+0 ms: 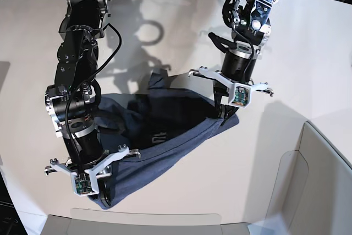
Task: Layout the t-shirt on the table in an organized manner, then fold the t-shirt properly
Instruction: 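Lift the shirt high with the right gripper and shake it out, then lay the shirt down and move the left gripper toward its fabric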
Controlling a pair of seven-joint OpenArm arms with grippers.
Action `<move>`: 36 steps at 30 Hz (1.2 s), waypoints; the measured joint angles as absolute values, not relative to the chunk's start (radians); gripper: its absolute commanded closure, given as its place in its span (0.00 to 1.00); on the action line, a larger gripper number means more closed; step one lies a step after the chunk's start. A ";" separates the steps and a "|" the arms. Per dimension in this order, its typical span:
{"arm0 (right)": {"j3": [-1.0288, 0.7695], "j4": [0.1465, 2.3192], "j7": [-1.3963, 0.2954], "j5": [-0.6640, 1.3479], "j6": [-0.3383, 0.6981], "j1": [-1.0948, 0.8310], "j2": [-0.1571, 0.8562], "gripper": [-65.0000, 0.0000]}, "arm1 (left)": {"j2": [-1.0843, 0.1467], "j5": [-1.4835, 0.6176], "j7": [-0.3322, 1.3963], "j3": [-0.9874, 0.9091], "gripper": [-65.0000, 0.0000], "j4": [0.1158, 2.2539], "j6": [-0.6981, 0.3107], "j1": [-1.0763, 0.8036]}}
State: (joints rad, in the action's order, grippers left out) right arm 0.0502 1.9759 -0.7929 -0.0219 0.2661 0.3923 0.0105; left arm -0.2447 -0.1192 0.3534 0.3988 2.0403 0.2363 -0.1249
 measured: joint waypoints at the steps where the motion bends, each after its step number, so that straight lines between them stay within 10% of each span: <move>1: 0.051 1.976 -0.795 -0.032 0.266 0.389 0.010 1.00 | -0.255 -0.119 0.353 0.398 0.99 2.042 0.236 -0.125; 29: 0.182 1.369 -0.702 -0.252 0.262 0.992 -0.151 1.00 | -0.688 -0.124 0.473 0.017 0.99 2.069 0.232 0.194; 36: 0.196 1.363 -0.639 -0.102 0.176 1.054 -0.153 1.00 | -0.639 -0.111 0.440 -0.244 0.99 2.071 -0.055 0.332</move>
